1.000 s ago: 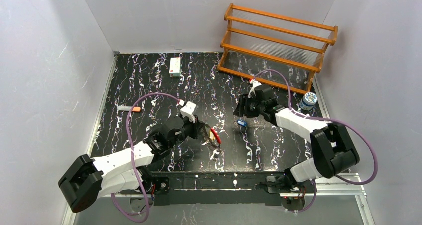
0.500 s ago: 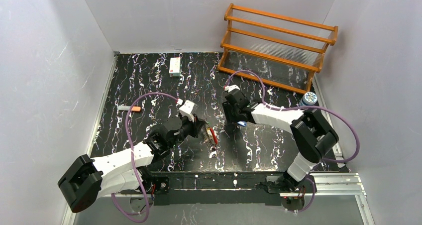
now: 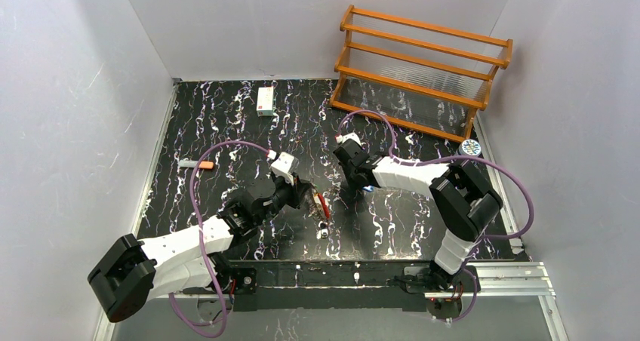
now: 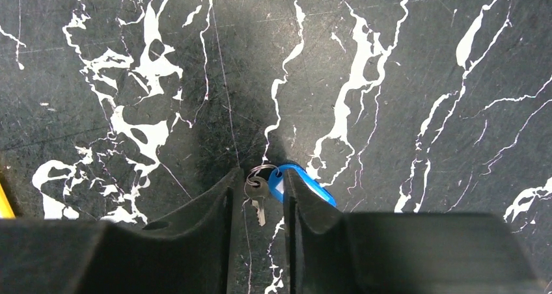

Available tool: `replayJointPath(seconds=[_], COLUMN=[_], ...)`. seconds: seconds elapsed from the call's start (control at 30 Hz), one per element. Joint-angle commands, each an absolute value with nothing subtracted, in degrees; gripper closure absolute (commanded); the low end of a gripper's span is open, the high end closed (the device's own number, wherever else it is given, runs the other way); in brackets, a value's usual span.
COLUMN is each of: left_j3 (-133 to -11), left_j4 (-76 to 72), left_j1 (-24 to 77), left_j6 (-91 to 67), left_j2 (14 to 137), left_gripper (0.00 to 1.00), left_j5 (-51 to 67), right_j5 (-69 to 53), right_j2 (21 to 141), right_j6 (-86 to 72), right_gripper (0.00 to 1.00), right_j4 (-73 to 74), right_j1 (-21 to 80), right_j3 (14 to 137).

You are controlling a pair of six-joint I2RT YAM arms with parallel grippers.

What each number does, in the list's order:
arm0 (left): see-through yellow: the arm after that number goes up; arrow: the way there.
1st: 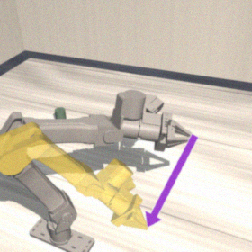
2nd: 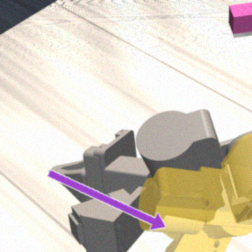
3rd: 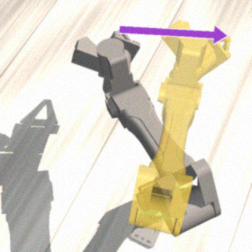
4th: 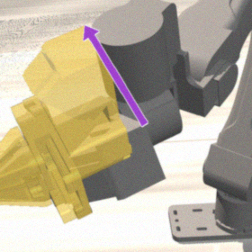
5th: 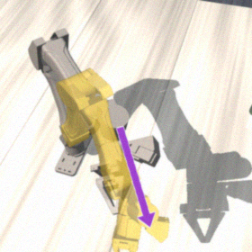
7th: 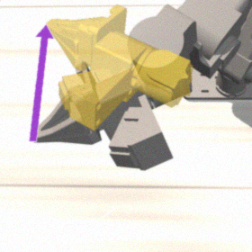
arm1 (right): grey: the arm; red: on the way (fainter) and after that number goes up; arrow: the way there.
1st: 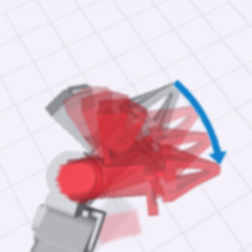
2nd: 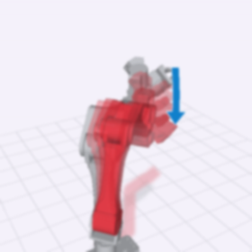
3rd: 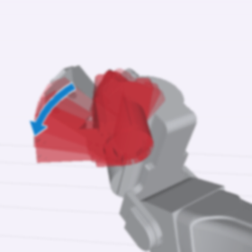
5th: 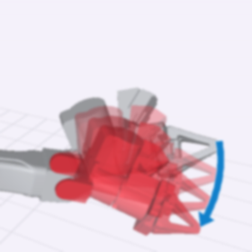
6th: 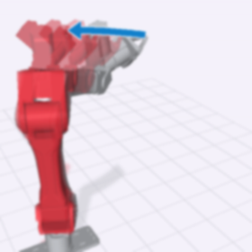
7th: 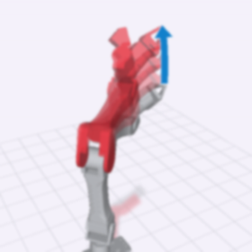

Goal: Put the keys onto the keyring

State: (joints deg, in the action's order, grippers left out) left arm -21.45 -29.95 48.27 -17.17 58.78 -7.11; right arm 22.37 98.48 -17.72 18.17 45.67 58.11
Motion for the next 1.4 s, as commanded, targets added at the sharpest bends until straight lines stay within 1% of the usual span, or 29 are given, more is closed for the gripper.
replayJointPath(seconds=[0.0,0.07,0.23,0.4,0.5,0.7,0.87,0.97,1.17,1.3,1.37], left_j3=[-21.35,-21.36,-21.36,-21.36,-21.23,-20.84,-20.2,-19.6,-17.77,-16.41,-16.04], left_j4=[-31.82,-31.82,-31.9,-31.99,-31.99,-31.99,-32.04,-32.08,-32.72,-33.71,-34.08], left_j1=[48.43,48.43,48.47,48.5,48.51,48.44,48.44,48.43,48.43,48.43,48.43], left_j6=[-17.27,-17.23,-16.89,-16.16,-15.68,-14.39,-11.68,-10.26,-6.21,-3.64,-3.2], left_j2=[58.27,58.27,58.32,58.23,58.1,57.54,56.66,55.52,53.03,51.34,50.84], left_gripper=[1.0,1.0,1.0,1.0,1.0,1.0,1.0,1.0,1.0,1.0,1.0], left_j5=[-8.44,-8.36,-8.39,-8.06,-7.85,-7.49,-4.95,-4.04,-1.87,-0.02,1.69], right_j5=[23.2,22.76,22.32,21.67,20.93,18.15,14.52,9.05,-6.93,-7.14,-6.13], right_j2=[99.64,99.74,99.76,99.14,98.47,97.08,94.71,92.83,87.4,87.37,89.03], right_j6=[-17.73,-17.75,-17.36,-16.97,-16.66,-16.49,-16.64,-16.62,-18.9,-17.42,-16.24], right_gripper=[0.68,0.74,0.82,0.93,0.98,0.99,0.99,0.99,0.99,0.99,0.89], right_j4=[19.16,19.41,19.81,20.29,20.0,19.29,17.08,15.42,8.24,7.79,10.51], right_j1=[46.04,46.05,46.05,46.14,46.23,46.23,46.09,45.27,39.95,39.04,39.03], right_j3=[61.18,61.49,61.76,62.22,62.32,62.08,60.87,59.94,54.97,54.26,56.08])
